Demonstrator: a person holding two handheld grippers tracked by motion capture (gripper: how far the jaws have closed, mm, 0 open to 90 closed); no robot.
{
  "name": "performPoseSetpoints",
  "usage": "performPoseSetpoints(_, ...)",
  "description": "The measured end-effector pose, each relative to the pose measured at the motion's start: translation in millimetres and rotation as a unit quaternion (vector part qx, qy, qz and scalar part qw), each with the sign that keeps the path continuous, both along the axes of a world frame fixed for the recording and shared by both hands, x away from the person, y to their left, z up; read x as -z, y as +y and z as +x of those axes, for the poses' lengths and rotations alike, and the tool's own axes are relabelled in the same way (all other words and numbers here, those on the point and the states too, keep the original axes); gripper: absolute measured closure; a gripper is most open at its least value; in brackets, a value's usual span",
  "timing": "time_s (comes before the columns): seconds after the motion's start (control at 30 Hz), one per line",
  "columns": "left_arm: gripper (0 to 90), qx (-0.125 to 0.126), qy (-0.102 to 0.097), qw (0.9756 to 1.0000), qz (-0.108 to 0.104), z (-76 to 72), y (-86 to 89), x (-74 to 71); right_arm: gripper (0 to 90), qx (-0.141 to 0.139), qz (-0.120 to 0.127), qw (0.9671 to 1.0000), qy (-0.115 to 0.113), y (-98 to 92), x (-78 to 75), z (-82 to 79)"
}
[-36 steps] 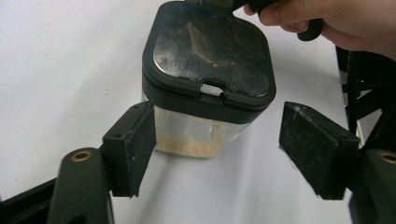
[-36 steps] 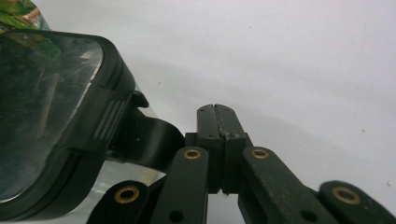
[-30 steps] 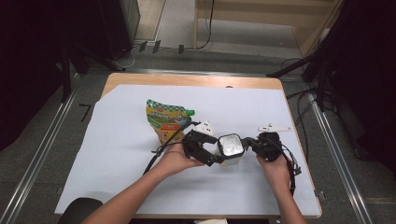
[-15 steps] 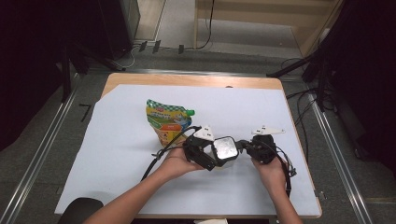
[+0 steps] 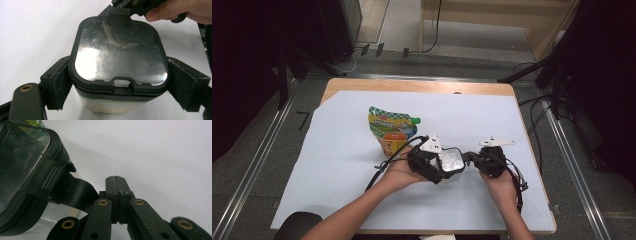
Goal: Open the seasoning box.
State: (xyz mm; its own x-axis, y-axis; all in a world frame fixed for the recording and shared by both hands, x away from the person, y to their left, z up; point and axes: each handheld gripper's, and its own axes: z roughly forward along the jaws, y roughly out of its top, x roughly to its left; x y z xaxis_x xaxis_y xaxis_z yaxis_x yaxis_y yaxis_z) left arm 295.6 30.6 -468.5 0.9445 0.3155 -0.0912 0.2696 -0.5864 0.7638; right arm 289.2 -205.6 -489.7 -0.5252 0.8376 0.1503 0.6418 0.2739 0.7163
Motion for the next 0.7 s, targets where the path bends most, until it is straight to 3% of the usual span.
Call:
performPoseSetpoints(0.3, 18.1, -0.005, 0.000, 0.9998, -0.017, 0.2, 2.7, -5.9, 90.0, -0.002, 0.000, 1.0000, -0.002, -0.4, -0.6, -2.3)
performPoseSetpoints(0.7, 17.9, -0.006, 0.001, 0.9999, -0.008, -1.0, -0.3, -8.2, 90.0, 0.001, -0.002, 1.0000, -0.001, -0.8, -1.5, -5.4)
